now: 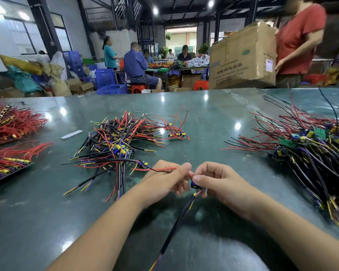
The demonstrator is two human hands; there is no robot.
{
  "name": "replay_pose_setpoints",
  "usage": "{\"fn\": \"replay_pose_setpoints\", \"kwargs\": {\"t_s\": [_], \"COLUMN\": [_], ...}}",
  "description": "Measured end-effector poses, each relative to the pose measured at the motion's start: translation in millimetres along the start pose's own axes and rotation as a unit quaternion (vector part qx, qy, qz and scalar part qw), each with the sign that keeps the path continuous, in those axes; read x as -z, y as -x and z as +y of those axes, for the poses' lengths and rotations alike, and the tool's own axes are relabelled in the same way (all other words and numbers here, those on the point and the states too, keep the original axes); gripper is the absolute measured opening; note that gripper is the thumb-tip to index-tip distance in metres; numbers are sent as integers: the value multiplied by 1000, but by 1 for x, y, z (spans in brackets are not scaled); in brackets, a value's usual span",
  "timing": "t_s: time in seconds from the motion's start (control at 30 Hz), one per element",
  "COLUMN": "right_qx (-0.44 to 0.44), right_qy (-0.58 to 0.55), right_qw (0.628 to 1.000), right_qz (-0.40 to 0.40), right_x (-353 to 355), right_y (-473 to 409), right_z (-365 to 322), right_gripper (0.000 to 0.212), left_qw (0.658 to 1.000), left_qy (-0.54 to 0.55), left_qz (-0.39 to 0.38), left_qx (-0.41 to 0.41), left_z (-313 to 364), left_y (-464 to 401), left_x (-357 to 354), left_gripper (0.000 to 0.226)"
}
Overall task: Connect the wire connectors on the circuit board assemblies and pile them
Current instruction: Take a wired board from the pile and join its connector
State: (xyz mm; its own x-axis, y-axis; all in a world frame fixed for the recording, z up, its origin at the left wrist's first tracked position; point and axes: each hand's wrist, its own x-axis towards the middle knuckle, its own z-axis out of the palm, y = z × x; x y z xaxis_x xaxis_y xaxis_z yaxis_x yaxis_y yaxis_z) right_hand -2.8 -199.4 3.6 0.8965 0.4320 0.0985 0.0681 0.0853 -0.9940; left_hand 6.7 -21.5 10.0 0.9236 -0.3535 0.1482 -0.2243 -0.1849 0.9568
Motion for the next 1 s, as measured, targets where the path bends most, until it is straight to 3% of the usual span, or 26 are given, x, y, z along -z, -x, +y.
{"fn": "replay_pose_setpoints", "kwargs": {"t_s": [0.13,0.4,0.67,0.87,1.0], "right_qx": [2,-4,-26,-77,-107], "right_qy": [39,32,24,21,36], "right_qw": [999,998,996,983,972], "right_qz": [-28,-47,-82,-167,-206], "right_x": [1,4,6,9,13], "right_y": [0,4,8,9,12], "right_z": [-1,-8,-10,-18,-20], "right_gripper": [7,3,3,10,13], "left_qw": [997,994,985,984,982], "left_qy": [-72,-4,15,-77,-77], "left_qz": [13,106,172,159,170], "left_qx": [9,26,9,1,2], "left_z": [1,4,-6,-12,-16], "left_y": [0,-3,-11,-14,-16], "left_x": [5,25,37,28,25], "left_gripper": [48,70,70,62,64]}}
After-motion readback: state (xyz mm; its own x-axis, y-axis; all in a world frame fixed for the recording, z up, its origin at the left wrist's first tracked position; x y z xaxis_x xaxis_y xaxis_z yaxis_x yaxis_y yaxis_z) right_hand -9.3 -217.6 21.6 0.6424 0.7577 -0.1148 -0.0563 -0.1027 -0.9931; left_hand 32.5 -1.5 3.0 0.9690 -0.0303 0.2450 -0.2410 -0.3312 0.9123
